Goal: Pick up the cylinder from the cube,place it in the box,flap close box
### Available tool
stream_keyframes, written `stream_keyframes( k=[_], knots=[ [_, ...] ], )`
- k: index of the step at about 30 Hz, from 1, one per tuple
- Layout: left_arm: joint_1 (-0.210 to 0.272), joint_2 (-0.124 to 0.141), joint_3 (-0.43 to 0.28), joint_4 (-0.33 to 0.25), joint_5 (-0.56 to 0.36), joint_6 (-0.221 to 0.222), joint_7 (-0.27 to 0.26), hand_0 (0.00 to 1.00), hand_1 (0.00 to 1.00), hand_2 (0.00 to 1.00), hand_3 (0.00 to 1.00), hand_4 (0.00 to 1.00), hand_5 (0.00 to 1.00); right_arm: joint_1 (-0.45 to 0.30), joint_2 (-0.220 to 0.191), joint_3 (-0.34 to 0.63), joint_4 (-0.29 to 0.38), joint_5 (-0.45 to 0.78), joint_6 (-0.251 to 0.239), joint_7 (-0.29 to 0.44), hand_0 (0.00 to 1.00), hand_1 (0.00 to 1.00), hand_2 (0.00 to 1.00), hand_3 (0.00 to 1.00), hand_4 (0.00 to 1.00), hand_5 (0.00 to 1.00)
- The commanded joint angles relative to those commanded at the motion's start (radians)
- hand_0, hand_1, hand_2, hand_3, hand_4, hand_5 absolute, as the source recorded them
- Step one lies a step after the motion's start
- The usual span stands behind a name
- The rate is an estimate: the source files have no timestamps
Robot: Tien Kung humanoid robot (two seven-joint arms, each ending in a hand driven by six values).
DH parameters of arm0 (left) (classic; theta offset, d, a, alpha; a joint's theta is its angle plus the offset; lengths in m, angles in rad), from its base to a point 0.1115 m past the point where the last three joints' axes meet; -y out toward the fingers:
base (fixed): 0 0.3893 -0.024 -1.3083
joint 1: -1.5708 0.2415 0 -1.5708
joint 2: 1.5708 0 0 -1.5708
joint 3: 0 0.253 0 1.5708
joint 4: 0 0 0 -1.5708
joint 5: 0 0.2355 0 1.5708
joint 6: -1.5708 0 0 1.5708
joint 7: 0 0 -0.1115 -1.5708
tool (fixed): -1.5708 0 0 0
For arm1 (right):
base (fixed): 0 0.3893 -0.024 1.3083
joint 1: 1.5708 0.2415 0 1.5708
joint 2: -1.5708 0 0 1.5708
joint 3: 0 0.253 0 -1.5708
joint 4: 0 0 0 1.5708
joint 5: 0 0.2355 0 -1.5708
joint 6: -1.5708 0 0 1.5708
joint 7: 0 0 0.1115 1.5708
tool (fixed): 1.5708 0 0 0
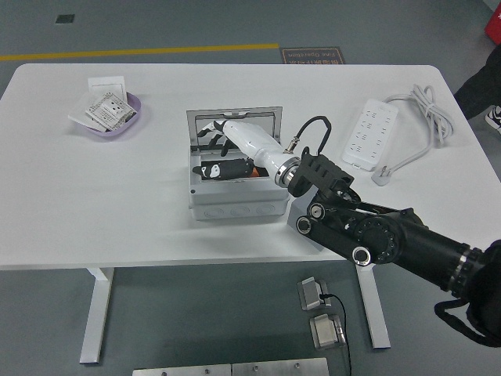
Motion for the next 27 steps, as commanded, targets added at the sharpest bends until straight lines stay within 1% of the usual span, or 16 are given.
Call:
stream_keyframes(
  k=[3, 6, 7, 9, 11, 12, 15, 18, 19, 24, 25, 27],
  knots=[
    [0.002, -0.002, 0.000, 0.000, -0.003, 0.001, 0.000, 0.655, 0.667, 0.572, 0.614, 0.724, 0.412, -0.008, -0.035, 0.029, 0.066, 0.010, 0.018, -0.014, 0.548, 0.430, 0.611, 0.765, 0.883, 0.480],
    [0.003, -0.002, 0.000, 0.000, -0.004, 0.001, 0.000, 0.655, 0.667, 0.572, 0.614, 0.724, 0.412, -0.006, -0.058, 0.059, 0.118, 0.013, 0.028, -0.021, 0.548, 0.430, 0.611, 0.765, 0.883, 0.480],
    [0.003, -0.001, 0.000, 0.000, -0.005, 0.001, 0.000, 0.654, 0.667, 0.572, 0.612, 0.722, 0.409, -0.003, -0.065, 0.071, 0.132, 0.013, 0.030, -0.023, 0.526, 0.427, 0.616, 0.767, 0.879, 0.493],
    [0.004, -0.001, 0.000, 0.000, -0.005, 0.002, 0.000, 0.654, 0.667, 0.572, 0.612, 0.722, 0.409, 0.006, -0.071, 0.092, 0.145, 0.012, 0.033, -0.025, 0.526, 0.427, 0.616, 0.767, 0.879, 0.493],
    [0.004, 0.000, -0.001, 0.000, -0.005, 0.002, 0.001, 0.654, 0.667, 0.572, 0.612, 0.722, 0.409, 0.021, -0.070, 0.109, 0.144, 0.010, 0.036, -0.025, 0.526, 0.427, 0.616, 0.767, 0.879, 0.493],
    [0.004, 0.000, -0.001, 0.000, -0.005, 0.002, 0.001, 0.654, 0.667, 0.572, 0.612, 0.722, 0.409, 0.029, -0.069, 0.115, 0.139, 0.009, 0.038, -0.025, 0.526, 0.427, 0.616, 0.767, 0.879, 0.493],
    [0.003, 0.001, -0.001, 0.000, -0.005, 0.002, 0.001, 0.654, 0.665, 0.571, 0.612, 0.721, 0.410, 0.066, -0.055, 0.127, 0.095, 0.009, 0.049, -0.021, 0.513, 0.426, 0.617, 0.768, 0.876, 0.492],
    [0.001, 0.002, 0.000, 0.000, -0.007, 0.002, 0.001, 0.654, 0.665, 0.571, 0.612, 0.721, 0.410, 0.104, -0.039, 0.135, 0.037, 0.021, 0.072, -0.017, 0.513, 0.426, 0.617, 0.768, 0.876, 0.492],
    [0.001, 0.003, 0.000, 0.000, -0.007, 0.002, 0.001, 0.653, 0.663, 0.569, 0.613, 0.720, 0.408, 0.114, -0.034, 0.138, 0.020, 0.024, 0.077, -0.015, 0.508, 0.454, 0.621, 0.768, 0.875, 0.501],
    [-0.001, 0.005, 0.000, 0.000, -0.007, 0.002, 0.002, 0.653, 0.663, 0.569, 0.613, 0.720, 0.408, 0.166, -0.005, 0.151, -0.080, 0.049, 0.098, -0.005, 0.508, 0.454, 0.621, 0.768, 0.875, 0.501],
    [-0.002, 0.005, 0.000, 0.000, -0.006, 0.002, 0.002, 0.653, 0.663, 0.569, 0.611, 0.720, 0.408, 0.176, 0.003, 0.152, -0.105, 0.056, 0.101, -0.003, 0.614, 0.629, 0.664, 0.745, 0.877, 0.505],
    [-0.005, 0.006, 0.000, 0.000, -0.006, 0.002, 0.002, 0.653, 0.663, 0.569, 0.611, 0.720, 0.408, 0.190, 0.014, 0.150, -0.145, 0.066, 0.105, 0.000, 0.614, 0.629, 0.664, 0.745, 0.877, 0.505]
  ],
)
